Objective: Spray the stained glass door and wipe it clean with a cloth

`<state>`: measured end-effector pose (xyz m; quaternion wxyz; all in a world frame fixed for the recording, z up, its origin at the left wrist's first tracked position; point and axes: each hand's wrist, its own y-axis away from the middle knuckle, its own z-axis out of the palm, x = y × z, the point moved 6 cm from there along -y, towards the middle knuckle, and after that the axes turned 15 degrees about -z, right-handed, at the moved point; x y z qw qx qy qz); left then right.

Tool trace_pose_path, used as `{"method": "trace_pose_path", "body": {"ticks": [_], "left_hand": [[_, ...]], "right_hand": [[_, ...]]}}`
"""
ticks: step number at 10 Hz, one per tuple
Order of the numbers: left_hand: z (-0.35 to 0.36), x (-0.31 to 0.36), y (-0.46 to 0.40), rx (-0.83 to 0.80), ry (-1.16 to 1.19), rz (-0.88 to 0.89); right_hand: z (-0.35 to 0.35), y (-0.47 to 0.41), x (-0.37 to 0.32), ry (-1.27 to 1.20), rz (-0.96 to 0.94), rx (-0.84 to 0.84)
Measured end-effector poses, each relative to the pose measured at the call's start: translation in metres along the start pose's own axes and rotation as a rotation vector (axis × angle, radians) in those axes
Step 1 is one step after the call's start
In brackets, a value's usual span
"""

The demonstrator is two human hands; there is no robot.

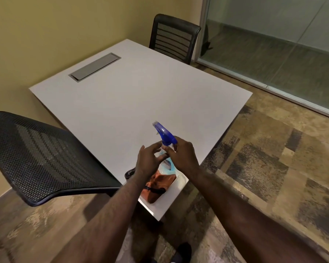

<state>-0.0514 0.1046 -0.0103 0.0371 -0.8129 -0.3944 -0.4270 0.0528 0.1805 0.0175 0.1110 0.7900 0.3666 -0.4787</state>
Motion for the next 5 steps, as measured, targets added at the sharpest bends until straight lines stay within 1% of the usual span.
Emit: {"method": "trace_pose_path", "body": {"ticks": [2, 4, 5], "left_hand": [[0.009, -0.006, -0.004, -0.016, 0.020, -0.035], [0.004, -0.003, 0.002, -0.173, 0.023, -0.081], [-0.007, -0.006, 0.007, -0.214, 0.025, -0.089]], "right_hand": [[0.010, 0.002, 0.010, -0.022, 0.035, 0.011], [0.013, 0.008, 0.018, -0.062, 0.103, 0.020], [0.010, 0.016, 0.021, -0.017, 0.106, 0.037]]}}
